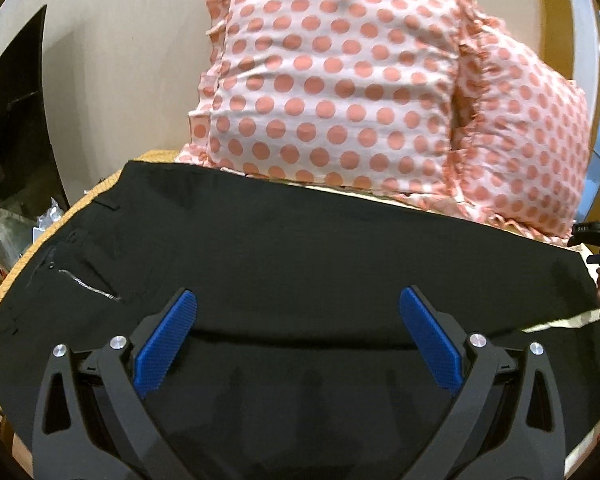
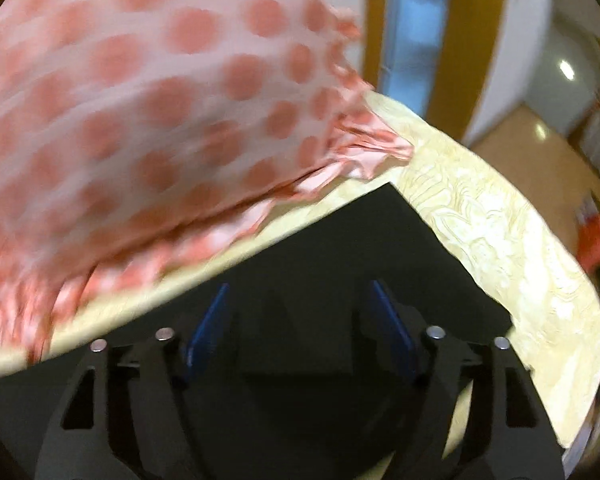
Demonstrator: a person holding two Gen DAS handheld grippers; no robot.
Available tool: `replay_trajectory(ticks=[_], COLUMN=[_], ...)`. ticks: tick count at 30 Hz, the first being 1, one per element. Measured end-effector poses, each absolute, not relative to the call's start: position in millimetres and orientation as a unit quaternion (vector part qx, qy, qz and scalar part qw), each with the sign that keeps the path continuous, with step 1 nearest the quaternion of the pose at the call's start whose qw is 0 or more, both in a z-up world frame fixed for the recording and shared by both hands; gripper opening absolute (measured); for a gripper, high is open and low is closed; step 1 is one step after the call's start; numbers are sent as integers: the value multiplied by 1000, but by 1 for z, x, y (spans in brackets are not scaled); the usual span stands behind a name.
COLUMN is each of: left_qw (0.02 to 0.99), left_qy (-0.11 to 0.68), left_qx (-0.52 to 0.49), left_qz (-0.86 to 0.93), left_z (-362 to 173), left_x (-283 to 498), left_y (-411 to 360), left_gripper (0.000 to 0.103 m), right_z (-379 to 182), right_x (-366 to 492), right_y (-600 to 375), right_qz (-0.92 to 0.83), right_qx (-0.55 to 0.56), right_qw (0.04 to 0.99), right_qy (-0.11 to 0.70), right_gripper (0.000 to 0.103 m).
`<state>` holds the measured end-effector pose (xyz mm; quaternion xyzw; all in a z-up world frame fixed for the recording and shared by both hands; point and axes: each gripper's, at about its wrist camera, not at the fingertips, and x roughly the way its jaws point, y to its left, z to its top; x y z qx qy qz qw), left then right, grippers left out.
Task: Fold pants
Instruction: 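Grasp the trouser hem with the right gripper and lift it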
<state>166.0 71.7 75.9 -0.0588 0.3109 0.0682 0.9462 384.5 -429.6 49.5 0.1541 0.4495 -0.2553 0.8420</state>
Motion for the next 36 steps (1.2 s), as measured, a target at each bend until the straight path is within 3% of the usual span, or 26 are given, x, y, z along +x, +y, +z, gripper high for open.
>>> replay_trajectory(ticks=[9, 14, 22, 25, 36], left_qw=[946, 944, 945, 947, 946], left_qy=[314, 319, 316, 312, 301], left_qx=[-53, -53, -61, -61, -85], left_qz=[67, 60, 50, 55, 90], left_z=[60, 55, 58, 65, 87], left_x=[186, 188, 183, 177, 161], left_y=[76, 75, 74, 79, 114], left_gripper=[101, 101, 101, 101, 101], right_z=[18, 21, 26, 28, 77], right_x=[450, 431, 392, 374, 289], right_y=[-466, -467, -483, -497, -486], right_qz=[-353, -360, -306, -283, -167], right_qx=[169, 171, 230, 280, 339], right_qw=[780, 779, 800, 806, 869], right_qy=[488, 483, 463, 439, 318], right_gripper=[68, 56, 18, 11, 9])
